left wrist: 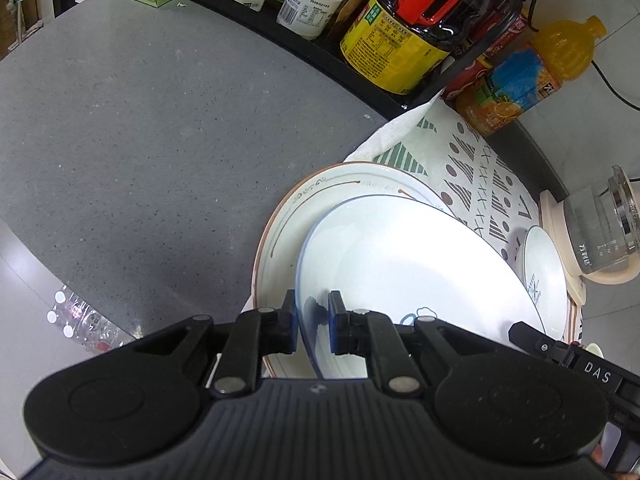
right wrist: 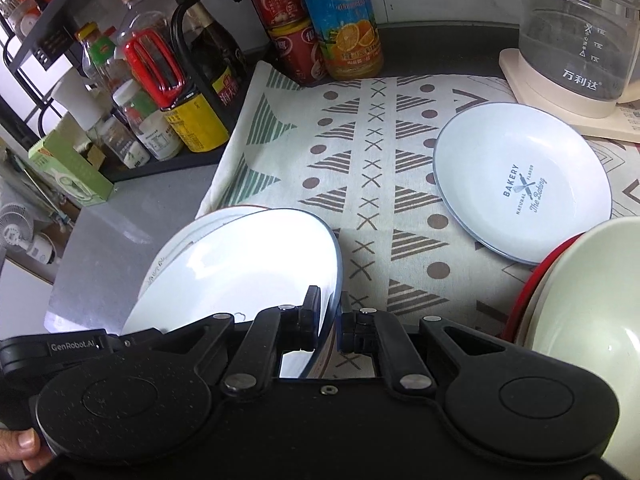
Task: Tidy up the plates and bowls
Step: 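Lower the 'Sweet' plate with both grippers onto the brown-rimmed plate, then open both grippers to release the 'Sweet' plate on the stack, then move both grippers to the white 'Bakery' plate on the mat, then close both grippers on the rim of the 'Bakery' plate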
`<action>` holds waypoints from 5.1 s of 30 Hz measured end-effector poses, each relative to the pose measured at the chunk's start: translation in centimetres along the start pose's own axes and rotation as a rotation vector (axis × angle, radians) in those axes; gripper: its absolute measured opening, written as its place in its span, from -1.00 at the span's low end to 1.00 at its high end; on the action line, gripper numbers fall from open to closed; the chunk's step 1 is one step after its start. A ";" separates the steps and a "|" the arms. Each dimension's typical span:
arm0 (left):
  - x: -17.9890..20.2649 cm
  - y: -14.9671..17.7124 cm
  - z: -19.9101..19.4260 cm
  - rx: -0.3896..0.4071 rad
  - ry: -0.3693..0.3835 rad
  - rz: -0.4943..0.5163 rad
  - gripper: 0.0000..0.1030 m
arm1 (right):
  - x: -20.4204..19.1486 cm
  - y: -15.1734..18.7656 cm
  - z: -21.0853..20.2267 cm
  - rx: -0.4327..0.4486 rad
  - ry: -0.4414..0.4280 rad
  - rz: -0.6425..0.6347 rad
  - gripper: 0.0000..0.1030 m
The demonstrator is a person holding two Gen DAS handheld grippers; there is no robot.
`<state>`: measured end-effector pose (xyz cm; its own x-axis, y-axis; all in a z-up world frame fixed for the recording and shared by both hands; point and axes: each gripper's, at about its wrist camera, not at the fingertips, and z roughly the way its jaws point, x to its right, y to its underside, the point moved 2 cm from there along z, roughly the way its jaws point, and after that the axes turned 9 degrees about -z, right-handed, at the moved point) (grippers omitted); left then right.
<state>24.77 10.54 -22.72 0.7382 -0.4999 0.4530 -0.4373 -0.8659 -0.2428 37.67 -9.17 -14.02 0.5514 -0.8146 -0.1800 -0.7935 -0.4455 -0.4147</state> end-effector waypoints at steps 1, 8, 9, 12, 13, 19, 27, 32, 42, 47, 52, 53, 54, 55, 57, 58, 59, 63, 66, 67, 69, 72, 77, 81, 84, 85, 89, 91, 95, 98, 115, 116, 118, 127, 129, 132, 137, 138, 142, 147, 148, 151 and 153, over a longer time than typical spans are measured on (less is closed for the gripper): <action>0.0 0.0 0.1 0.000 -0.002 0.001 -0.80 | 0.0 0.1 0.0 -0.002 0.005 -0.003 -0.85; 0.0 0.0 0.6 -0.003 0.004 0.012 -0.78 | -0.4 0.1 0.5 0.000 0.035 -0.030 -0.83; 0.1 0.0 0.6 -0.004 0.004 0.016 -0.77 | -0.4 0.1 0.6 -0.003 0.038 -0.026 -0.83; 0.0 -0.1 0.9 -0.026 0.015 -0.001 -0.77 | -0.4 0.2 1.0 -0.008 0.056 -0.024 -0.81; -0.1 -0.2 1.1 -0.042 0.016 -0.017 -0.77 | -0.4 0.3 1.1 -0.006 0.065 -0.021 -0.81; -0.4 -0.3 1.3 -0.043 0.004 -0.032 -0.74 | -0.8 1.1 1.7 0.010 0.110 -0.019 -0.76; -0.7 -1.7 0.0 -0.021 -0.014 -0.060 -0.73 | -1.3 1.5 2.3 -0.001 0.116 -0.033 -0.73; -0.6 -2.7 -1.0 0.005 -0.014 -0.033 -0.73 | -1.5 1.7 2.6 -0.004 0.113 -0.018 -0.73; -0.2 -3.9 -2.5 0.056 -0.034 0.030 -0.59 | -2.5 2.4 3.1 -0.014 0.111 -0.033 -0.71; -1.3 -3.4 -1.7 0.046 -0.065 0.015 -0.47 | -2.5 2.3 3.4 -0.018 0.116 -0.038 -0.69; -2.1 -2.9 -0.7 0.022 -0.072 0.004 -0.47 | -3.0 2.4 3.5 -0.011 0.140 -0.064 -0.66; -2.2 -2.8 -0.6 0.020 -0.065 0.000 -0.46 | -3.0 2.4 3.6 -0.011 0.141 -0.066 -0.66; -2.3 -2.8 -0.5 0.019 -0.060 -0.002 -0.46 | -3.1 2.4 3.6 -0.011 0.141 -0.064 -0.66; -2.3 -2.7 -0.4 0.019 -0.056 -0.001 -0.46 | -3.1 2.4 3.6 -0.012 0.142 -0.066 -0.65; -2.4 -2.7 -0.2 0.020 -0.049 0.000 -0.46 | -3.2 2.3 3.7 -0.014 0.144 -0.073 -0.63; -2.4 -2.7 -0.2 0.020 -0.047 -0.003 -0.46 | -3.3 2.3 3.8 -0.016 0.144 -0.077 -0.62; -2.5 -2.7 -0.2 0.018 -0.045 -0.008 -0.46 | -3.3 2.3 3.9 -0.019 0.146 -0.085 -0.60; -2.4 -2.8 -0.2 0.009 -0.059 -0.032 -0.46 | -3.3 2.2 4.0 -0.036 0.142 -0.099 -0.57; -1.7 -2.9 -0.9 0.025 -0.052 -0.005 -0.46 | -2.9 2.1 3.7 -0.043 0.129 -0.076 -0.57; -1.5 -3.0 -1.1 0.027 -0.044 0.000 -0.46 | -2.7 2.1 3.4 -0.040 0.127 -0.069 -0.56; -1.2 -3.1 -1.4 0.018 -0.029 0.003 -0.46 | -2.5 2.1 2.9 -0.032 0.107 -0.051 -0.55; -0.6 -3.2 -1.6 0.012 -0.037 0.010 -0.18 | -2.3 2.1 2.3 -0.033 0.082 -0.028 -0.54; 0.8 -3.7 -2.0 0.010 -0.043 -0.004 0.13 | -2.2 1.5 0.9 -0.027 0.060 -0.029 -0.44; 2.8 -4.1 -2.3 0.009 -0.036 0.042 0.44 | -1.5 0.3 -0.6 0.002 0.055 -0.011 -0.09; 4.5 -4.4 -2.4 0.016 -0.042 0.070 0.55 | -0.8 -0.6 -1.7 0.034 0.061 -0.001 0.15; 5.0 -4.5 -2.4 0.015 -0.045 0.077 0.56 | -0.5 -0.9 -2.0 0.046 0.066 0.001 0.21; 7.5 -4.5 -2.0 0.005 -0.036 0.139 0.56 | 0.8 -2.1 -3.1 0.088 0.077 0.011 0.60; 8.9 -4.4 -2.1 0.016 -0.033 0.174 0.56 | 1.5 -2.6 -3.5 0.104 0.089 0.026 0.81; 11.4 -4.3 -2.1 0.040 -0.026 0.230 0.70 | 3.0 -3.4 -4.4 0.131 0.105 0.057 0.96; 13.4 -4.0 -2.0 0.062 -0.019 0.271 0.80 | 4.4 -4.0 -5.1 0.144 0.114 0.080 0.99; 22.2 -0.2 1.7 0.016 0.041 0.413 0.99 | 12.4 -5.1 -6.9 0.160 0.151 0.216 0.99; 22.7 0.0 2.0 0.015 0.040 0.421 0.99 | 12.9 -5.1 -6.9 0.158 0.156 0.221 0.99; 23.4 0.3 2.7 0.007 0.032 0.422 0.99 | 13.8 -5.0 -6.8 0.154 0.167 0.227 0.99; 25.8 1.5 6.3 -0.051 0.042 0.409 0.99 | 18.1 -4.5 -6.1 0.138 0.185 0.292 0.99; 26.4 1.9 7.2 -0.078 0.056 0.404 0.99 | 18.8 -4.4 -5.8 0.138 0.188 0.285 0.99; 27.0 2.4 8.6 -0.093 0.063 0.380 0.99 | 20.1 -4.5 -5.1 0.117 0.187 0.287 0.98; 27.6 3.0 10.9 -0.129 0.067 0.357 0.99 | 22.7 -5.1 -3.8 0.086 0.146 0.339 0.81; 27.6 3.1 11.4 -0.143 0.065 0.344 0.99 | 23.0 -5.2 -3.4 0.079 0.139 0.340 0.81; 27.1 3.1 13.1 -0.170 0.043 0.284 0.97 | 24.5 -5.4 -2.0 0.038 0.119 0.373 0.79; 26.5 3.6 14.7 -0.217 0.046 0.241 0.94 | 26.2 -5.3 0.3 -0.045 0.073 0.444 0.45; 26.3 3.6 14.9 -0.220 0.039 0.233 0.94 | 26.5 -5.3 0.7 -0.061 0.060 0.462 0.41; 25.9 3.7 15.3 -0.233 0.051 0.205 0.81 | 27.6 -4.8 2.0 -0.100 0.020 0.524 0.30; 25.7 3.8 15.6 -0.252 0.063 0.189 0.55 | 28.2 -4.4 2.7 -0.127 -0.012 0.563 0.15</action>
<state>50.12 -5.87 -25.41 0.6020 -0.6424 0.4743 -0.6829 -0.7220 -0.1111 57.43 -29.15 -19.67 0.0374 -0.9349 -0.3529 -0.9898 0.0140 -0.1421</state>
